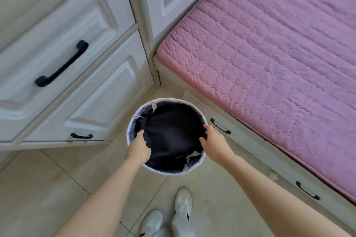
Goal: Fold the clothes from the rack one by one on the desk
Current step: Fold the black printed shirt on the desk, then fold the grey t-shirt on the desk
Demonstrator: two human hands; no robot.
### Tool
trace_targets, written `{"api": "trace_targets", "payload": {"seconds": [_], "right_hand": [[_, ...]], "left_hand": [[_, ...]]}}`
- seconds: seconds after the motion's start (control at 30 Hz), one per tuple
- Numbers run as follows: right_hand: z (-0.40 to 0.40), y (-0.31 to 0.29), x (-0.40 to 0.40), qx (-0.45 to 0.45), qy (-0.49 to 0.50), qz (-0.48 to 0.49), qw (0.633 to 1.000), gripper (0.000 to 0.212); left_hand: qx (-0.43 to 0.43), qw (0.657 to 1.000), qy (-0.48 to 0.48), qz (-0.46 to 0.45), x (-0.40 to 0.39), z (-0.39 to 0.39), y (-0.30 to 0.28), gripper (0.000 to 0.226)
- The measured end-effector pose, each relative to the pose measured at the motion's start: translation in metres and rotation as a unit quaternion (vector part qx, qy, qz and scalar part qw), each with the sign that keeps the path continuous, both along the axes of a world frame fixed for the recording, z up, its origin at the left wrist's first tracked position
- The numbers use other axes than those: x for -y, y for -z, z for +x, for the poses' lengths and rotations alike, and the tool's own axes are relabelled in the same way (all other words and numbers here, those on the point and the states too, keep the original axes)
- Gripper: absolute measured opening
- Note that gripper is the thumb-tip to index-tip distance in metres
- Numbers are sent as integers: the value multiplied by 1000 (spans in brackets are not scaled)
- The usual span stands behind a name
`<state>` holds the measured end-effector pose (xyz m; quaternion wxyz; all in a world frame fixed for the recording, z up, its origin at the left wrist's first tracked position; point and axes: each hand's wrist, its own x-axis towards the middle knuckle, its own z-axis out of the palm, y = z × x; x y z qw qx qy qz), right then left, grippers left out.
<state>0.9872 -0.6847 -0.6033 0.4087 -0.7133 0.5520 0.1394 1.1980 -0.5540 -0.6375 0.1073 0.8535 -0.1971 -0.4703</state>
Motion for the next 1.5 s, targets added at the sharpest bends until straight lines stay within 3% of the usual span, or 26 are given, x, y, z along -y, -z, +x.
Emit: {"api": "trace_targets", "payload": {"seconds": [0.17, 0.4, 0.57, 0.73, 0.87, 1.1, 1.33, 1.5], "right_hand": [[-33, -69, -34, 20, 68, -16, 997, 45], [-83, -166, -112, 77, 233, -50, 968, 35], [-142, -253, -201, 116, 379, -115, 911, 32], [-204, -308, -283, 119, 502, -159, 842, 30], [-257, -340, -363, 103, 586, -178, 784, 29], [-343, -372, -524, 74, 725, -196, 656, 29], [-431, -398, -722, 39, 839, -208, 501, 28], [-474, -404, -826, 20, 877, -218, 429, 29]], "left_hand": [[-19, 995, 17, -98, -11, -32, -73, 43], [-74, 975, 74, -195, -39, -89, -189, 31], [-86, 944, 227, -224, -74, -154, -284, 23], [-118, 905, 338, -229, -109, -223, -334, 17], [-137, 858, 438, -233, -147, -288, -364, 19], [-153, 745, 606, -231, -236, -413, -401, 22], [-202, 620, 730, -204, -394, -568, -427, 22], [-211, 521, 804, -191, -498, -652, -436, 23]]}}
